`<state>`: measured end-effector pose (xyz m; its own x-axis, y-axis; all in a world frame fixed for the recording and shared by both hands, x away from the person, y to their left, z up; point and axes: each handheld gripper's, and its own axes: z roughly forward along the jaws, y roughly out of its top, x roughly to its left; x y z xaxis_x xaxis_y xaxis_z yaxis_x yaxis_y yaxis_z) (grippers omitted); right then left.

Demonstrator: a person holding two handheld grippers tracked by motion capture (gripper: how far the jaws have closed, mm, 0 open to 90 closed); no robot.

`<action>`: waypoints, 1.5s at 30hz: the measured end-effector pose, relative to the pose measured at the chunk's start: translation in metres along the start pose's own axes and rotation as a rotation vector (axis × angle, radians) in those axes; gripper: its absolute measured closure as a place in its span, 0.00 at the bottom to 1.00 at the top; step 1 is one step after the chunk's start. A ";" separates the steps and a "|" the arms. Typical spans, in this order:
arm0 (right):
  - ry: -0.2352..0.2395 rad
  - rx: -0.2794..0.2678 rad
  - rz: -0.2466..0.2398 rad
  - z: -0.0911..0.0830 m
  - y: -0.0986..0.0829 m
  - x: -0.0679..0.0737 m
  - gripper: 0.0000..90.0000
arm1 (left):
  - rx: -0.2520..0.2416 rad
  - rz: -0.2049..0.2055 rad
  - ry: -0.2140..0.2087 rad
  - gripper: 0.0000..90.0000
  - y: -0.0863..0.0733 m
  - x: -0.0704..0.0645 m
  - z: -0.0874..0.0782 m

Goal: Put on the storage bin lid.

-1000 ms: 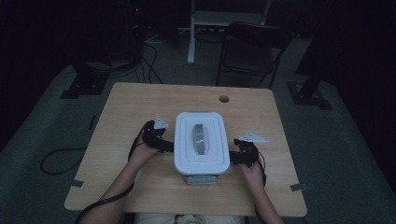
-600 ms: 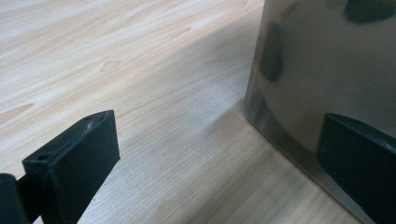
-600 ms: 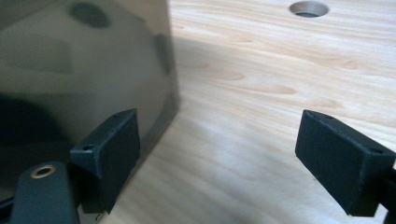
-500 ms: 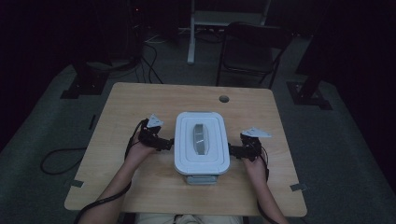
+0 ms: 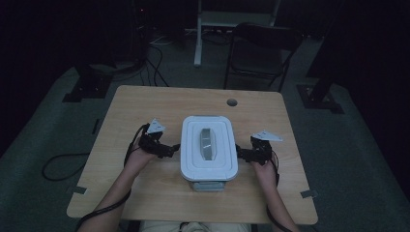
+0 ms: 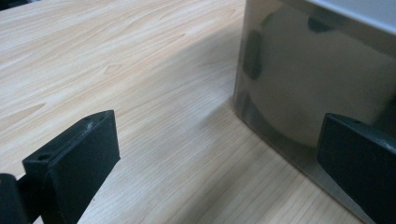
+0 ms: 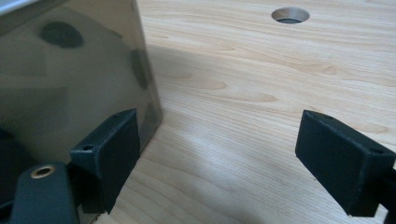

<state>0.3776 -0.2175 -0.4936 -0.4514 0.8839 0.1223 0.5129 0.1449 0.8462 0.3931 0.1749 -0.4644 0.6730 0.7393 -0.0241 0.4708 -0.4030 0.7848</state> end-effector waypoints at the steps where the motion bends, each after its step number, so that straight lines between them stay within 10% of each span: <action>1: -0.003 0.000 -0.003 -0.001 0.000 0.000 0.15 | 0.001 0.000 0.001 0.01 -0.001 0.001 -0.001; 27: -0.096 -0.011 0.029 -0.038 -0.023 -0.030 0.15 | 0.039 -0.056 0.044 0.01 -0.043 0.017 -0.023; 45: -0.221 -0.019 0.111 -0.067 -0.046 -0.062 0.15 | 0.045 -0.173 0.189 0.01 -0.079 0.048 -0.049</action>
<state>0.3332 -0.3093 -0.5055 -0.2214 0.9700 0.1008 0.5357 0.0346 0.8437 0.3599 0.2684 -0.4969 0.4641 0.8850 -0.0362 0.5972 -0.2824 0.7507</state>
